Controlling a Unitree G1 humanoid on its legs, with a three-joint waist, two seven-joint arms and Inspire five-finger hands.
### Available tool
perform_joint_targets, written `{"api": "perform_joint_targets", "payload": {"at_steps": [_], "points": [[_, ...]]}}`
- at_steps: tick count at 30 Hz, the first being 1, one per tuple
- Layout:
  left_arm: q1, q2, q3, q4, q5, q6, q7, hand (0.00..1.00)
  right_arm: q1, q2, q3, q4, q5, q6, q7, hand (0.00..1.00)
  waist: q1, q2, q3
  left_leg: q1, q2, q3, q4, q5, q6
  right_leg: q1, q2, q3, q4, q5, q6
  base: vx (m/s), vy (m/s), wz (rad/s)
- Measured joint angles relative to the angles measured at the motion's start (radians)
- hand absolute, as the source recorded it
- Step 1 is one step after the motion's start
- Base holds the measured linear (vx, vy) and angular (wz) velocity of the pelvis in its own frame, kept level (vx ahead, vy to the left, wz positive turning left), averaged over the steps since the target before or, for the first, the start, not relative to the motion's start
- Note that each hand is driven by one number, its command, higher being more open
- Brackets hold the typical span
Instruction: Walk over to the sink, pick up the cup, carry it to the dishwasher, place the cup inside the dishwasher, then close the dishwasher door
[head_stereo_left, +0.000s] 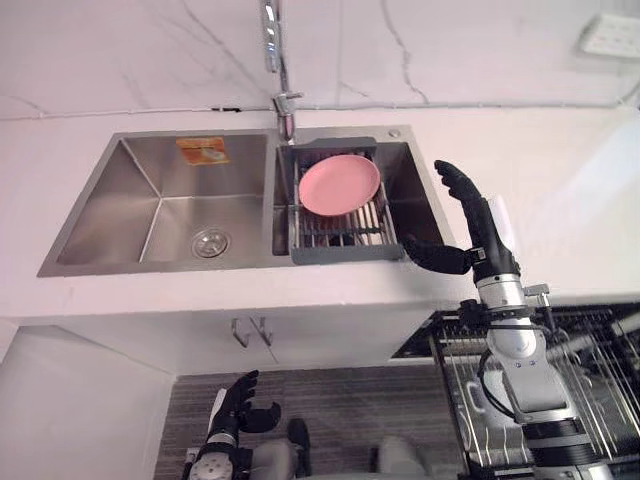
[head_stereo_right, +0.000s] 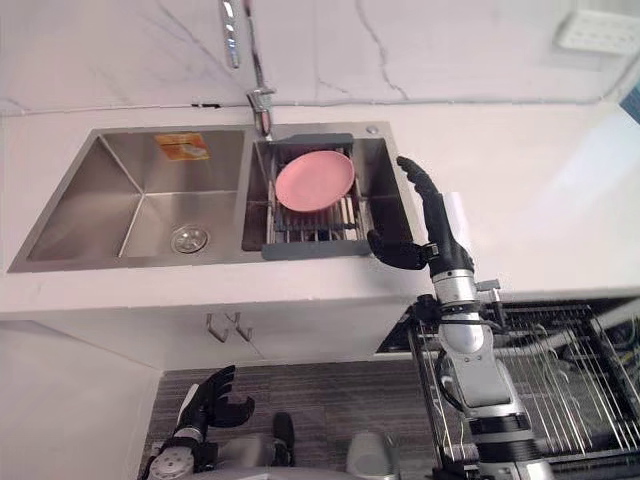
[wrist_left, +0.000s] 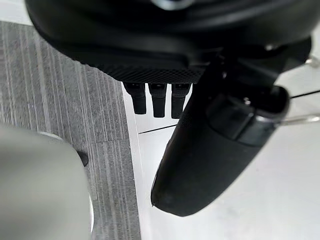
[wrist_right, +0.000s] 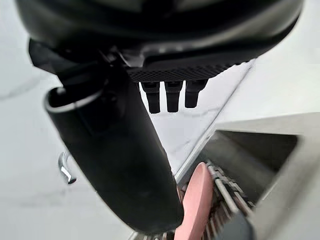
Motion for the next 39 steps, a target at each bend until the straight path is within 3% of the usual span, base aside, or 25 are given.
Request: {"api": "perform_joint_targets", "payload": {"at_steps": [1,5,14,21,26,39], "points": [[-0.009,-0.013,0.001,0.023,0.008,0.002,-0.006,0.90,0.005,-0.022,-0.004,0.006,-0.004,-0.001,0.004,0.90,-0.014,0.012,-0.010,-0.008,0.002,-0.023,0.018,0.003,-0.009,0.015,-0.005,-0.030,0.001,0.040,0.022,0.22,-0.136,1.04],[0.011,-0.025,-0.002,0.011,0.025,-0.003,-0.015,0.90,0.003,-0.055,-0.004,0.023,-0.016,-0.001,0.026,0.90,0.007,0.043,-0.033,0.004,0.040,-0.059,-0.033,0.011,-0.038,0.081,0.028,-0.087,-0.119,0.075,0.000,0.19,-0.110,0.39],[0.014,-0.033,0.000,0.015,0.045,-0.003,-0.021,0.90,-0.002,-0.066,-0.003,0.090,-0.037,-0.001,0.034,0.90,0.010,0.042,-0.035,0.094,0.047,-0.058,-0.115,0.042,-0.047,0.192,0.037,-0.093,-0.232,0.110,0.000,0.09,-0.026,0.03],[0.013,-0.033,0.001,0.022,0.046,-0.003,-0.021,0.90,-0.037,-0.077,0.002,0.155,-0.053,0.001,0.034,0.90,0.006,0.037,-0.039,0.112,0.039,-0.090,-0.204,0.092,-0.035,0.191,0.034,-0.107,-0.268,0.135,0.003,-0.06,0.003,0.08],[0.009,-0.032,0.001,0.028,0.054,-0.003,-0.022,0.90,-0.074,-0.107,0.048,0.208,-0.055,0.001,0.035,0.90,0.010,0.035,-0.041,0.118,0.038,-0.108,-0.272,0.138,-0.044,0.176,0.035,-0.120,-0.276,0.137,0.003,-0.12,0.009,0.13],[0.006,-0.032,0.000,0.035,0.056,-0.004,-0.020,0.90,-0.158,-0.144,0.121,0.346,-0.078,0.013,0.036,0.90,0.010,0.039,-0.046,0.072,0.032,-0.113,-0.274,0.146,-0.048,0.152,0.032,-0.119,-0.309,0.152,0.012,0.00,0.013,0.03]]}}
